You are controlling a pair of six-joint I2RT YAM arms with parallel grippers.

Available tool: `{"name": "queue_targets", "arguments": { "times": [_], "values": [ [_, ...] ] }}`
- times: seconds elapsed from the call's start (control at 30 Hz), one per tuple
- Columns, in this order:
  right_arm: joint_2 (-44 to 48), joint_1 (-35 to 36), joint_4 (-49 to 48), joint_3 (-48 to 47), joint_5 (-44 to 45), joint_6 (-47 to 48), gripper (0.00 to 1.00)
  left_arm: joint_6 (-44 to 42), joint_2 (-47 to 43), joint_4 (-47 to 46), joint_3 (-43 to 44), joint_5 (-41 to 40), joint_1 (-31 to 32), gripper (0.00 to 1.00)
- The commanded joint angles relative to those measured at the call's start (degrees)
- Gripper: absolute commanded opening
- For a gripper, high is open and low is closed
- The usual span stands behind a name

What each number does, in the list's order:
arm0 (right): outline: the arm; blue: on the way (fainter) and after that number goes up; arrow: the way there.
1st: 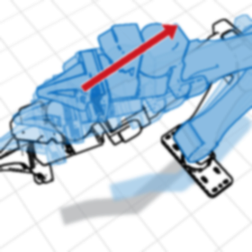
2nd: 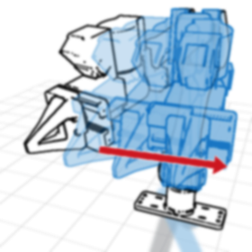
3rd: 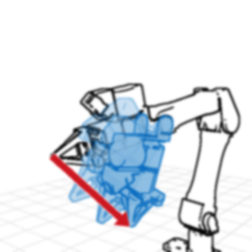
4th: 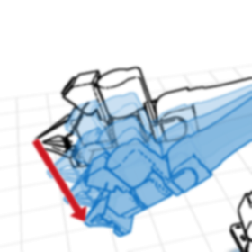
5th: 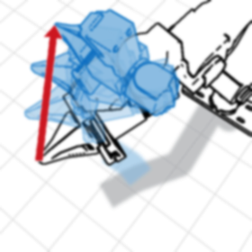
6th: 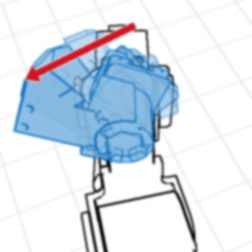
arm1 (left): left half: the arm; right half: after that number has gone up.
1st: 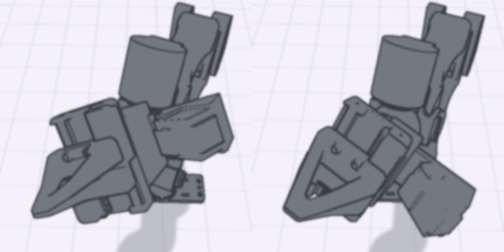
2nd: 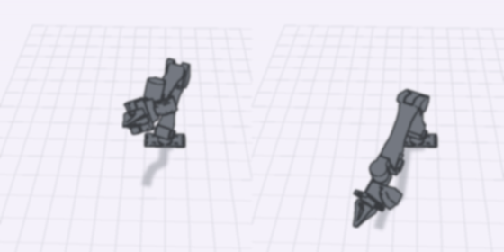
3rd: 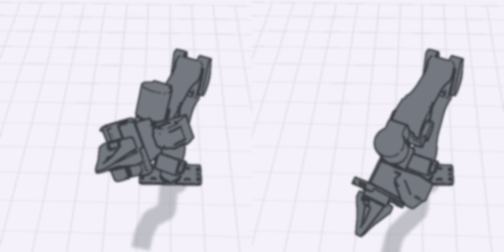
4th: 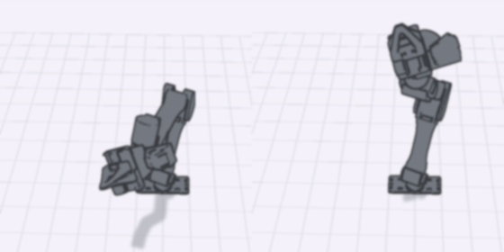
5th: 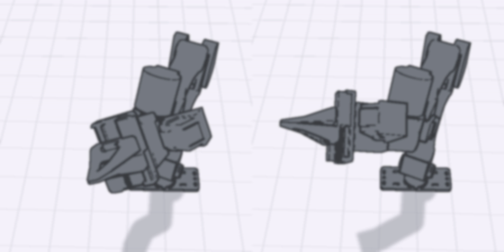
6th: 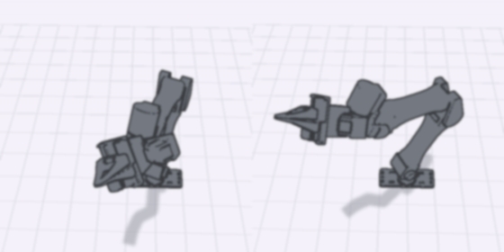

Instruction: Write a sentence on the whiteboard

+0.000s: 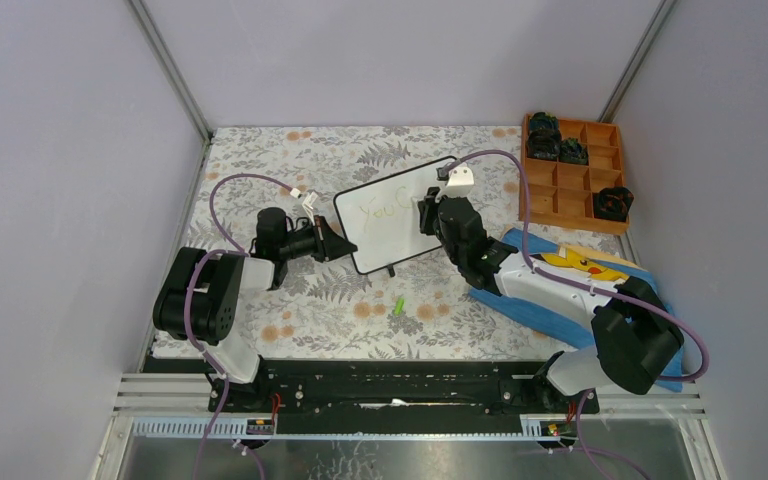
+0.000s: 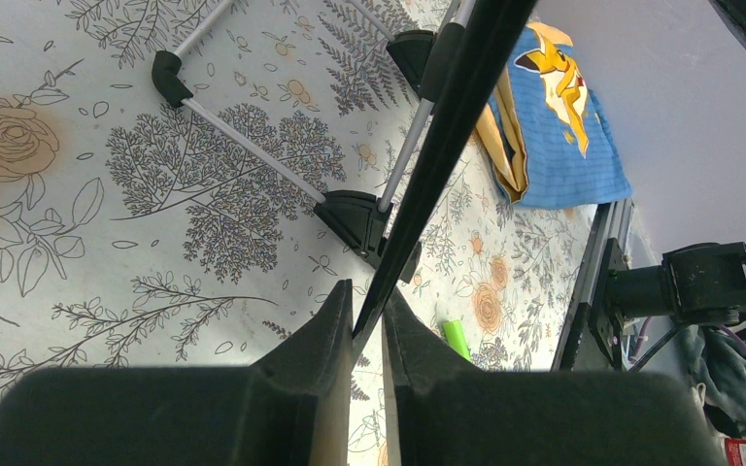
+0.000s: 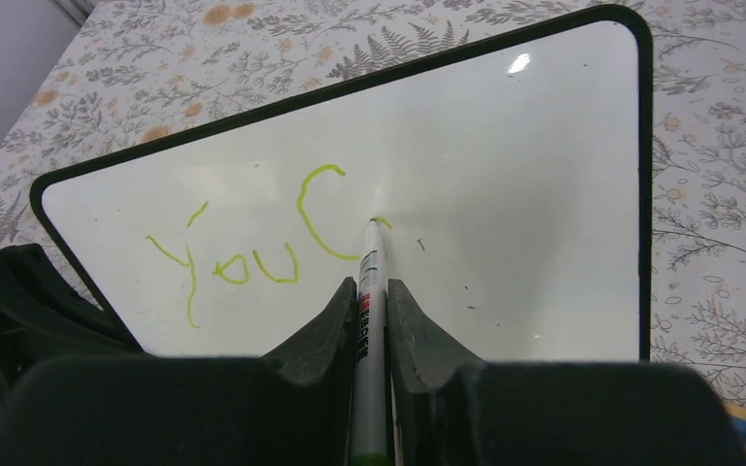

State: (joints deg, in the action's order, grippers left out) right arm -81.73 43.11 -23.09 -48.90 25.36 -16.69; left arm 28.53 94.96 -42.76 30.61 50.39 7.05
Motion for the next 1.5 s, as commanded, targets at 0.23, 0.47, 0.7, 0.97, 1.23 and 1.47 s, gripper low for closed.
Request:
{"name": "queue_targets", "arguments": {
  "times": [0.23,0.47,0.7,0.97,1.23,1.47],
  "values": [
    [0.67,-0.40,-1.15,-0.86,-3.98,0.65,0.00,-2.20,0.70,5.41,0.15,-4.63,0.24,0.00],
    [0.70,-0.40,2.13,-0.69,-2.22,0.52,0.00,-2.26,0.72,5.59,0.24,-4.75,0.25,0.00],
    [1.02,-0.40,2.87,-0.55,0.60,0.65,0.00,-2.43,0.75,5.76,0.24,-4.82,0.25,0.00],
    [0.70,-0.40,3.07,-1.75,2.70,1.03,0.00,-2.60,0.76,5.94,0.24,-4.86,0.25,0.00],
    [0.35,-0.56,2.27,-3.07,3.32,1.63,0.00,-2.66,0.76,6.02,0.28,-4.95,0.33,0.00],
    [0.09,-0.57,1.62,-4.16,2.99,2.00,0.00,-2.80,0.60,6.11,0.27,-5.04,0.42,0.00]
  ]
}}
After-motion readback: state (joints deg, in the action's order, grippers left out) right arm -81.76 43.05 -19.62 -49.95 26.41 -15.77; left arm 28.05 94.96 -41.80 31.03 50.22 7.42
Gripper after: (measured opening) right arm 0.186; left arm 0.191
